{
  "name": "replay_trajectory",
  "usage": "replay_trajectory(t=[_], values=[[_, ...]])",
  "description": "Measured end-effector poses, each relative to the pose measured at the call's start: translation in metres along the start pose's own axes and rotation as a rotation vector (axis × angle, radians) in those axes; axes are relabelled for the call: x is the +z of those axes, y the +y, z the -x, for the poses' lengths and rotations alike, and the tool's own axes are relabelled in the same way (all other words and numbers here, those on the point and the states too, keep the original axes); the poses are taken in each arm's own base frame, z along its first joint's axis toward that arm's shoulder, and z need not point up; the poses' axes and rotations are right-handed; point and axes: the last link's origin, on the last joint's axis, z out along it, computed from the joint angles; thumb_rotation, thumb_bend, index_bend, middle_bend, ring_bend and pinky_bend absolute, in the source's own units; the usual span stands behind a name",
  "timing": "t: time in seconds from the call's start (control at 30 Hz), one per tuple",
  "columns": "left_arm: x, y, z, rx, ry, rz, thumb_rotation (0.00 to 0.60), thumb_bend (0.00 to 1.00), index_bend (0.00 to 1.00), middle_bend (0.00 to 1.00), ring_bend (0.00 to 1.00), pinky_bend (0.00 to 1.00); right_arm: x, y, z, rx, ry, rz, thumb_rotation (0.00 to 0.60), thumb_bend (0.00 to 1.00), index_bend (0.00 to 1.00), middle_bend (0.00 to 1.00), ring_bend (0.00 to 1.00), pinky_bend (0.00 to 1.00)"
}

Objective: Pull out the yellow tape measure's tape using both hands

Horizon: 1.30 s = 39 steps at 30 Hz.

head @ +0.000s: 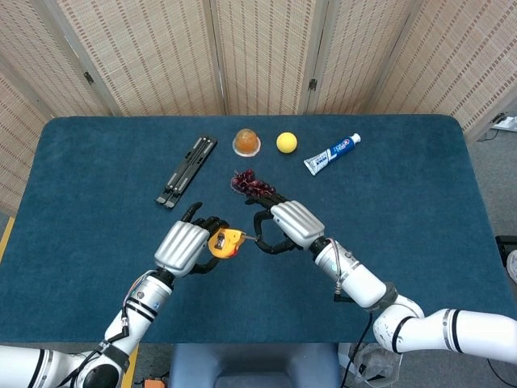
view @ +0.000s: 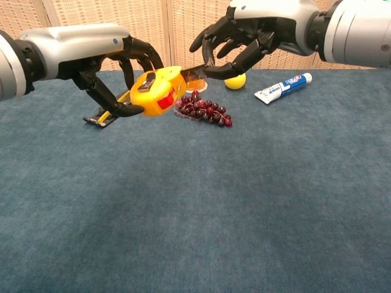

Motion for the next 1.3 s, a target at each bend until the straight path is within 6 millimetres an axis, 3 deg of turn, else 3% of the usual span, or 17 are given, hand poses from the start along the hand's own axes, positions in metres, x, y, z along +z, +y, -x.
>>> replay_trajectory(t=[0.43,0.87,1.3], values=[[0.006,-0.031,0.022,0.063,-0.026,-0.044,0.6,0.37,0.45,0.44,0.39,0.09,-0.027,0.012,-0.018,0.005,0.022,0.037,0.6,0.5,0.6,0.19,0.13,0.13],[0.016,-0.067,0.047,0.101,-0.065,-0.091,0.6,0.37,0.45,0.44,0.4,0.09,-0.077,0.026,-0.045,0.042,0.062,0.054,0.6,0.5,0.6,0.2,0.14,0.13],[0.018,-0.079,0.054,0.1,-0.082,-0.119,0.6,0.37,0.45,0.44,0.39,0.08,-0.129,0.031,-0.074,0.049,0.137,0.047,0.6,0.5,0.6,0.2,0.14,0.13]])
